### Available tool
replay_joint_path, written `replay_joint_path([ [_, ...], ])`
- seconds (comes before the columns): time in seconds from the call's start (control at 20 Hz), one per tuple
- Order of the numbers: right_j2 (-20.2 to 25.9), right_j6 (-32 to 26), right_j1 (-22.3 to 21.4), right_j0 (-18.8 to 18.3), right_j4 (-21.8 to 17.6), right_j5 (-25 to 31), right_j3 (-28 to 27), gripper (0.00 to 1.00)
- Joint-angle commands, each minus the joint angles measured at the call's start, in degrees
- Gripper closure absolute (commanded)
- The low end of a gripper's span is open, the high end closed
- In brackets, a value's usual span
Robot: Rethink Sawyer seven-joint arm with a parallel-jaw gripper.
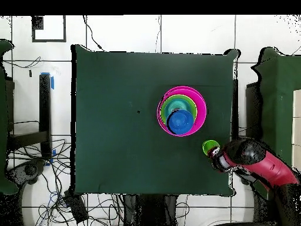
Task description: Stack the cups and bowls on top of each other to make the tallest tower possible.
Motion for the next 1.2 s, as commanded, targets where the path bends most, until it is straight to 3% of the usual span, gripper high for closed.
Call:
replay_joint_path([
  [0.05, 4.4, -8.5, 2.8, -0.7, -5.6, -3.3, -3.9, 0.00],
  [0.8, 6.9, -12.9, 2.7, -3.7, -10.0, -0.4, -8.0, 0.00],
  [1.2, 8.6, -10.8, 5.3, -5.3, -10.2, -5.6, -7.2, 0.00],
])
